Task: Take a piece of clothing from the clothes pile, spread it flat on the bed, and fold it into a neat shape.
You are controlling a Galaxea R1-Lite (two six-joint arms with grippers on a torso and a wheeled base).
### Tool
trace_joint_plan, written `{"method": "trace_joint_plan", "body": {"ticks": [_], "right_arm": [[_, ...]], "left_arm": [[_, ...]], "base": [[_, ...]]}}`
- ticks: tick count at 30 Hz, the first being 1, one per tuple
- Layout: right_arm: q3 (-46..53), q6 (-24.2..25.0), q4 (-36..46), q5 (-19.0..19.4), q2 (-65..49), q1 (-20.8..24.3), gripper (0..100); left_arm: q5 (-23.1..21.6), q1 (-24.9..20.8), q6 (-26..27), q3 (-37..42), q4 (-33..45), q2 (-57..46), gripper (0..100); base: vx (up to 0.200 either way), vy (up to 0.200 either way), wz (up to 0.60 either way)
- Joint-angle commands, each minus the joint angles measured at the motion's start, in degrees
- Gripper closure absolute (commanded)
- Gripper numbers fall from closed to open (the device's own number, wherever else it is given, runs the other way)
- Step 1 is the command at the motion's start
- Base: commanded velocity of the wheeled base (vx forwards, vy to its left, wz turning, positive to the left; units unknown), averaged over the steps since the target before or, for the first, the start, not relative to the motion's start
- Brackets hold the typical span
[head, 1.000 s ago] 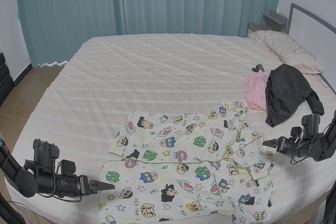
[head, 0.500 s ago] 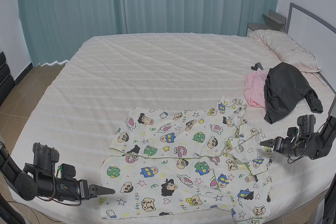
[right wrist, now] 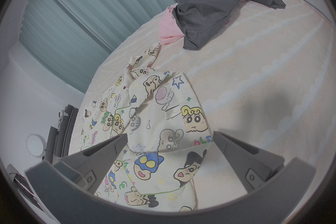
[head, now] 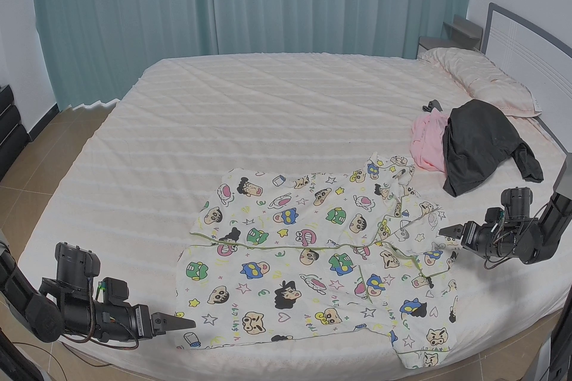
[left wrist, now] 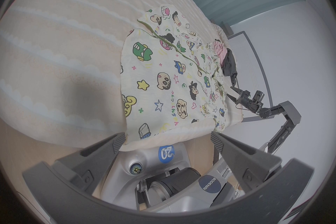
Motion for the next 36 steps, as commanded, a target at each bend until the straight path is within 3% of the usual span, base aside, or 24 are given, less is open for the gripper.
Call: {"method": "trace_joint_plan", "body": {"ticks": [1,8,23,36], "right_arm": [[-0.7,0.1,0.0,0.0,-0.1,0.0,0],[-0.9,0.1,0.0,0.0,-0.1,0.1,0],[-3.3,1.7,0.0,-0.1,0.4,0.1,0],[-3.8,1.7,-0.1,-0.1,1.5,2.8,0]], "left_arm": [[0.0,-0.1,-0.1,0.0,0.0,0.3,0],[0.0,-0.3,0.2,0.0,0.0,0.3,0],[0.0,-0.9,0.5,0.0,-0.1,0.5,0],[-0.4,-0.8,0.4,-0.1,-0.3,0.9,0]], "base": [[0.0,0.0,0.0],[0.0,0.0,0.0],[0.0,-0.2,0.0],[0.015,0.0,0.0]]}}
